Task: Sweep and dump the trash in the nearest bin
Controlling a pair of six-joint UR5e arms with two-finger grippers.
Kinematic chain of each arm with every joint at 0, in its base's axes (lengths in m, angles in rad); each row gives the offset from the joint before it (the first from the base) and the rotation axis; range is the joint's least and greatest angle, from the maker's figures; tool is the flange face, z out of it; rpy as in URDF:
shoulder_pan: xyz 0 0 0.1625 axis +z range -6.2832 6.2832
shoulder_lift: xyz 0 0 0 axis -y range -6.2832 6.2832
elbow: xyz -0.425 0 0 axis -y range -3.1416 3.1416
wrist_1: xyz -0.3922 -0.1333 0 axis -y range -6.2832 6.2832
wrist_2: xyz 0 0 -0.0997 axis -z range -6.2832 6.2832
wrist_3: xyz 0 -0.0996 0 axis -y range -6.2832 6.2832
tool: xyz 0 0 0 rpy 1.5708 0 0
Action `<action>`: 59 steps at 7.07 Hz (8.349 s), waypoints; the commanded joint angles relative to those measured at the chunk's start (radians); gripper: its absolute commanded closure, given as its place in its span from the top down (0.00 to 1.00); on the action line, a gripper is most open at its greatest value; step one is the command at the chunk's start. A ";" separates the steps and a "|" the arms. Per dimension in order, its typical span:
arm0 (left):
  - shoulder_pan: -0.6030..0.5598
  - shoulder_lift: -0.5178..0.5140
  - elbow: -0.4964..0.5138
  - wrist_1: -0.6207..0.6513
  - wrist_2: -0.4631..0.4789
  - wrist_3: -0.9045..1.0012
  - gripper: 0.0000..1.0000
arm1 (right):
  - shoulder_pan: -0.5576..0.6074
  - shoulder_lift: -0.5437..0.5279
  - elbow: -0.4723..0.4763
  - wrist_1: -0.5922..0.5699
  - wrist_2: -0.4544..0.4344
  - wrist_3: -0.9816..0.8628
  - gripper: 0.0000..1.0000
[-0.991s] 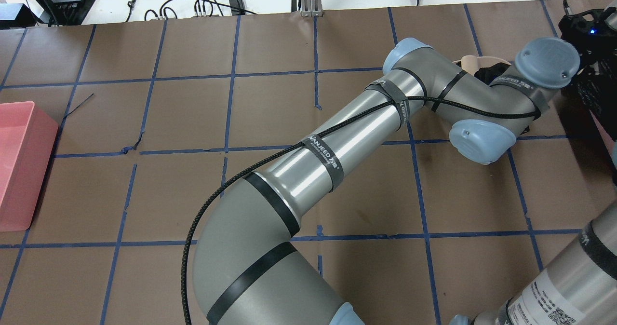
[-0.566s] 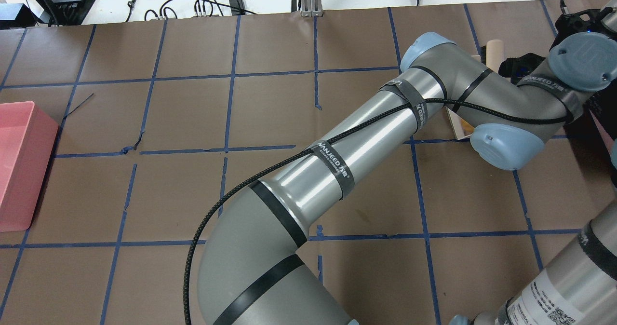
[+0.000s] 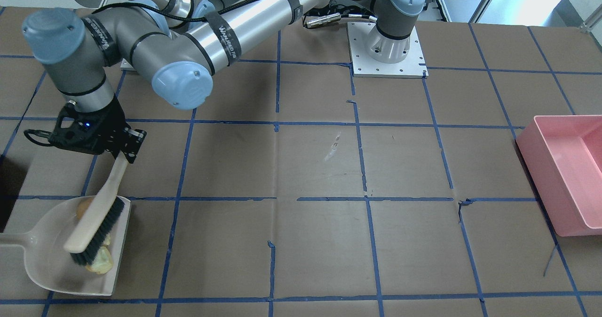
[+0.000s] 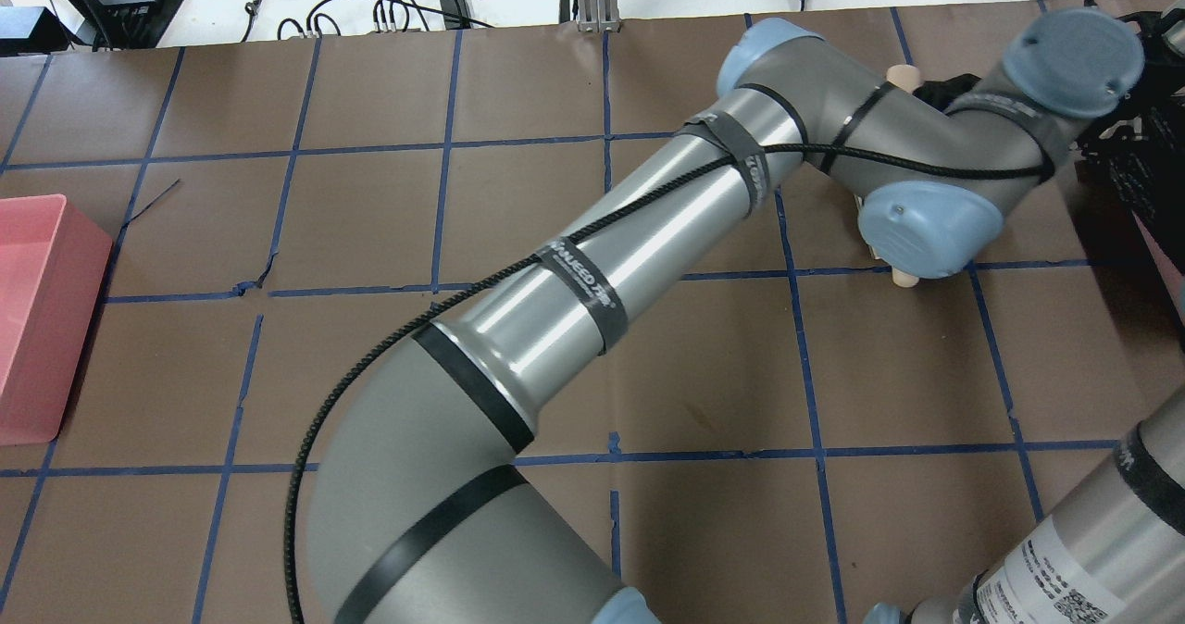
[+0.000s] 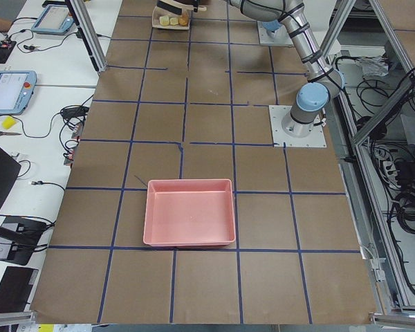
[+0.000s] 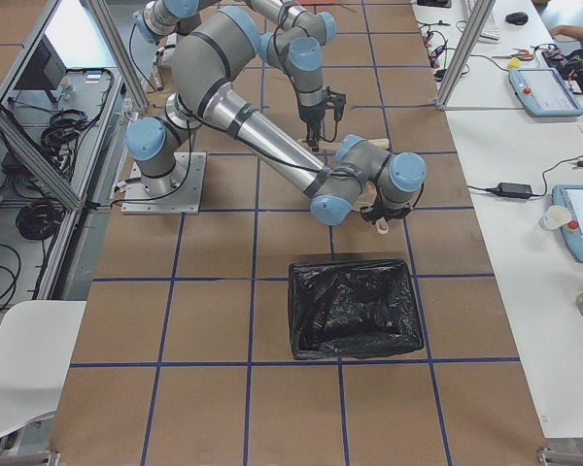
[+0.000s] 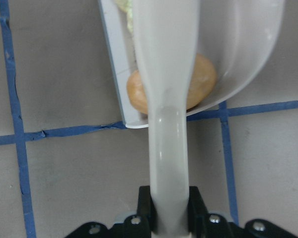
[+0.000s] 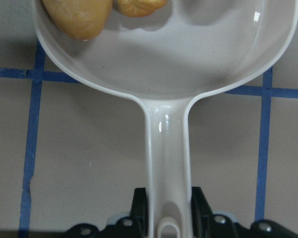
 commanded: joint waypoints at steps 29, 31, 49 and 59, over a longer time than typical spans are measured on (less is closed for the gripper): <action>0.124 0.885 -1.476 0.398 -0.211 -0.009 0.00 | -0.371 -0.290 -0.167 0.186 -0.148 -0.323 0.03; 0.124 0.871 -1.487 0.401 -0.214 -0.025 0.00 | -0.370 -0.391 0.027 0.238 -0.031 -0.103 0.03; 0.803 0.937 -1.074 0.168 0.066 0.865 1.00 | 0.603 -0.409 0.343 -0.176 -0.074 2.013 0.02; 0.815 0.974 -0.892 -0.141 -0.029 0.825 1.00 | 0.909 -0.199 0.344 -0.368 -0.185 2.508 0.02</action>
